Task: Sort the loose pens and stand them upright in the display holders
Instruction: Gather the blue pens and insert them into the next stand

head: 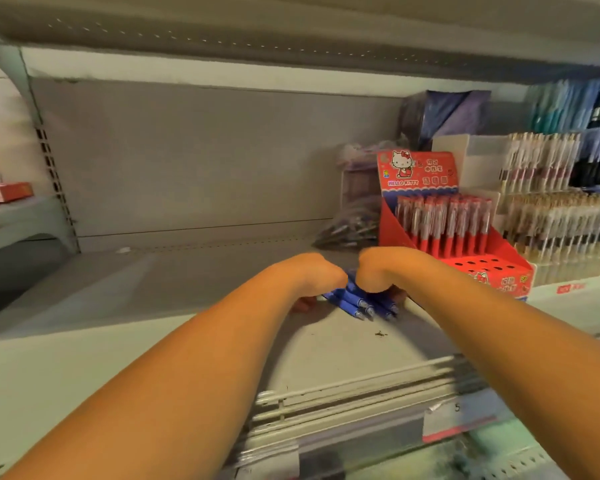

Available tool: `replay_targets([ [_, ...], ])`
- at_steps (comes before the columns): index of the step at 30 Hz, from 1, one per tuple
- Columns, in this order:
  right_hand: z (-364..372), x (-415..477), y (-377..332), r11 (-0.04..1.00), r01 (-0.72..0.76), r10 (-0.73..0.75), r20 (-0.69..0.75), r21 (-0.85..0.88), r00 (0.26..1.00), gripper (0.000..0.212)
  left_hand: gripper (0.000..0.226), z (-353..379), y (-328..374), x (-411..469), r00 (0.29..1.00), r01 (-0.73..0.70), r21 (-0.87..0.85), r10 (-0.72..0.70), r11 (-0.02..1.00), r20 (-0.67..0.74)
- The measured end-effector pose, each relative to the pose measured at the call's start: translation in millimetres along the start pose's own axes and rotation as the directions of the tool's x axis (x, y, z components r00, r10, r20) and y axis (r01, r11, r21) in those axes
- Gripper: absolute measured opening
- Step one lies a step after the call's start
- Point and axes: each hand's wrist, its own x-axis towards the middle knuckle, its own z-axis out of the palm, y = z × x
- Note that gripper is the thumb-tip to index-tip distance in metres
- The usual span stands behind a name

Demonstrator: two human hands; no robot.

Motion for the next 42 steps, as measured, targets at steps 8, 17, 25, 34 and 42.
replay_targets([
  [8,12.8,10.5,10.4,0.795,-0.102,0.077,0.067,0.598,0.995,0.012,0.031,-0.2,11.1,0.3,0.998,-0.039,0.142,0.032,0.989,0.048],
  [17,12.9,14.0,26.5,0.671,-0.036,0.079,-0.023,0.740,0.997,0.019,0.044,7.2,29.3,2.4,0.982,0.087,0.250,-0.126,0.964,0.141],
  [25,18.0,3.5,32.8,0.807,0.122,0.038,-0.257,0.578,0.966,0.009,0.032,20.5,57.7,14.8,0.960,0.110,0.539,-0.229,0.835,0.158],
  [34,19.1,8.9,37.3,0.681,0.292,0.039,-0.431,0.671,0.901,0.034,0.057,26.1,46.2,30.8,0.976,0.050,0.727,-0.188,0.684,0.110],
  [42,12.0,-7.6,35.2,0.255,0.443,0.062,-0.471,0.860,0.880,0.025,0.034,8.6,25.7,16.9,0.997,0.072,0.437,-0.067,0.896,-0.026],
])
